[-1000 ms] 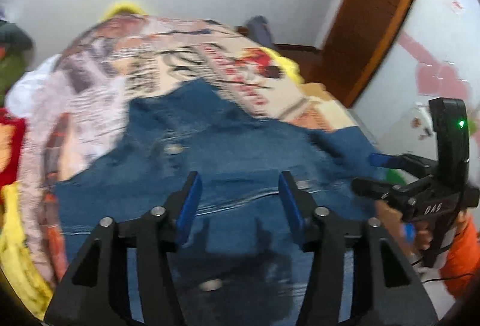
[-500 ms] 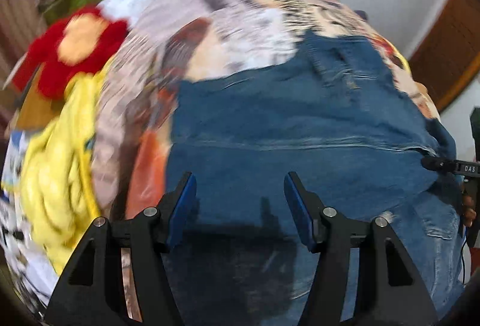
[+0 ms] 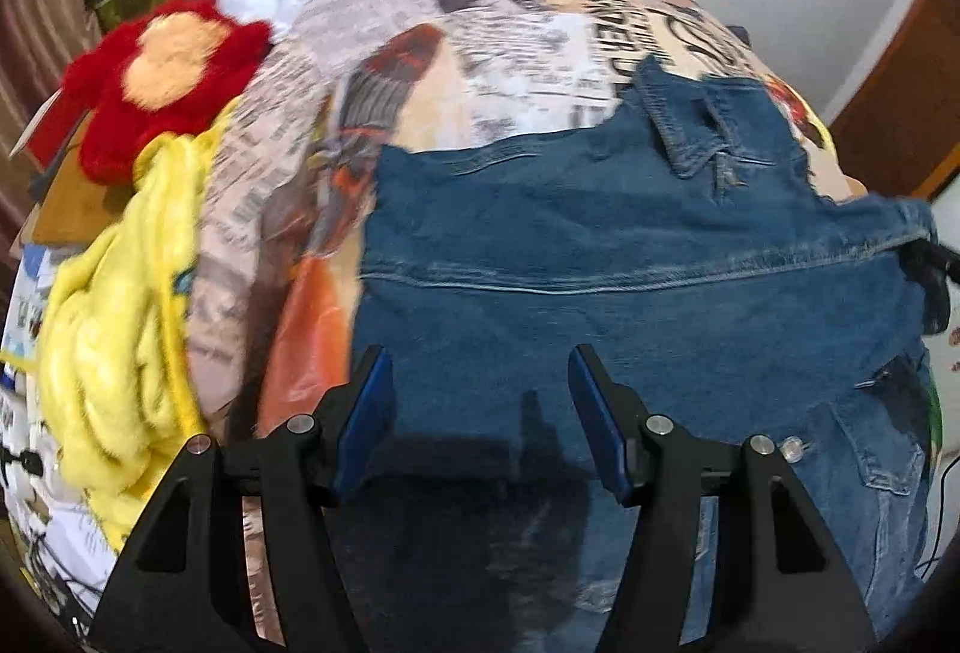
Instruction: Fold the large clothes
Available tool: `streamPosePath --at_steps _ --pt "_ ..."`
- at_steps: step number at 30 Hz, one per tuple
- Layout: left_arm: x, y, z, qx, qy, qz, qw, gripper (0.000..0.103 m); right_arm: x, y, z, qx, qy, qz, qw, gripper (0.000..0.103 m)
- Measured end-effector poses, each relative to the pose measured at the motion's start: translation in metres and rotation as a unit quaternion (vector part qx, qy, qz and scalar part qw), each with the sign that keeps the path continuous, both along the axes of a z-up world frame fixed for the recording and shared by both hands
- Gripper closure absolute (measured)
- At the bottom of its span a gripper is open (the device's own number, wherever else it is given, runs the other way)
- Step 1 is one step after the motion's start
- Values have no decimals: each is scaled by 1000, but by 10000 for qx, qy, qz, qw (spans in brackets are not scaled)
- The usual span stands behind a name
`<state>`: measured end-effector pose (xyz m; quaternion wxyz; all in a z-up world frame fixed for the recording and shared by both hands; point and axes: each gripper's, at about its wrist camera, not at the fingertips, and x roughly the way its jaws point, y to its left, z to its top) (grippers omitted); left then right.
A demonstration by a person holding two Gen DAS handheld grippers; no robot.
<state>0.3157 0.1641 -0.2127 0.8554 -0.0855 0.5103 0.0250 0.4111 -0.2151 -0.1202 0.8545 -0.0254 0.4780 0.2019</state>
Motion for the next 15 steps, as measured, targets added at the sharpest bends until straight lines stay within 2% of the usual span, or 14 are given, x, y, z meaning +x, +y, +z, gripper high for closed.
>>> streamPosePath --at_steps 3,5,12,15 --pt "9 -20 -3 -38 14 -246 9997 42 -1 -4 13 -159 -237 35 9996 65" --pt "13 -34 -8 -79 53 -419 9991 41 -1 -8 11 -282 -246 16 9993 65" --pt "23 -75 -38 6 383 -863 9955 41 1 -26 -48 -685 363 -120 9969 65" --pt "22 -76 -43 1 346 -804 9962 38 1 -32 -71 -742 620 -191 9951 60"
